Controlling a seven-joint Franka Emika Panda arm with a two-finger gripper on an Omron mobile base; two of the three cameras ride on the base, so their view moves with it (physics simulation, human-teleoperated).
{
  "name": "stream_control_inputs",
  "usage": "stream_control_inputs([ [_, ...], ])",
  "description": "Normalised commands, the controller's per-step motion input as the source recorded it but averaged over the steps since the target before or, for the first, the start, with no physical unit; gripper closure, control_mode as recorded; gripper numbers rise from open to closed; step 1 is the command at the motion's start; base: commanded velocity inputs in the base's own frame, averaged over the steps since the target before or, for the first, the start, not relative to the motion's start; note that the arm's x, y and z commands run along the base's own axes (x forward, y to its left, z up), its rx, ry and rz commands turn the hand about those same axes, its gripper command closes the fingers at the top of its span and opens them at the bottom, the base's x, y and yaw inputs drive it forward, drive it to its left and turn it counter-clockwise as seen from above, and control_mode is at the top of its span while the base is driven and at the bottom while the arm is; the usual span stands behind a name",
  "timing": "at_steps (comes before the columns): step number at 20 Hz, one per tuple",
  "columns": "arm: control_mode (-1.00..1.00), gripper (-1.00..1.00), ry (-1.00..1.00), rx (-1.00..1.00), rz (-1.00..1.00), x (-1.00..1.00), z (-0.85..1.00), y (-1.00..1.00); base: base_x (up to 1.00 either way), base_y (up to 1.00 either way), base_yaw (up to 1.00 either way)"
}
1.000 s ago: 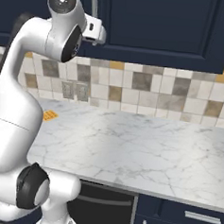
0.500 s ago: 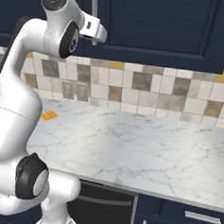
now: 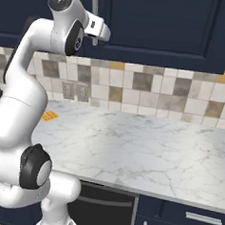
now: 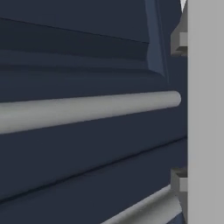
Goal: Open the cabinet. Pick the bar soap and place it next to the sink. Then close the cabinet.
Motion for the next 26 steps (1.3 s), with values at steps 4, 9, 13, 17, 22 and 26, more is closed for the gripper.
stream_control_inputs([
  [4, -1.0, -1.0, 0.0, 0.04, 0.0, 0.0, 0.08, -0.24, 0.0, 0.0, 0.0],
  [9, -1.0, -1.0, 0.0, 0.02, 0.0, 0.14, 0.0, -0.01, 0.0, 0.0, 0.0],
  [13, -1.0, -1.0, 0.0, 0.02, 0.0, 0.24, 0.0, 0.0, 0.0, 0.0, 0.0],
  [17, -1.0, -1.0, -0.01, 0.03, 0.0, 0.23, -0.02, 0.0, 0.0, 0.0, 0.0],
  [22, -1.0, -1.0, -0.11, 0.05, 0.0, 0.18, -0.15, 0.0, 0.0, 0.0, 0.0],
  [26, -1.0, -1.0, -0.12, 0.02, 0.0, 0.35, -0.24, 0.0, 0.0, 0.0, 0.0],
])
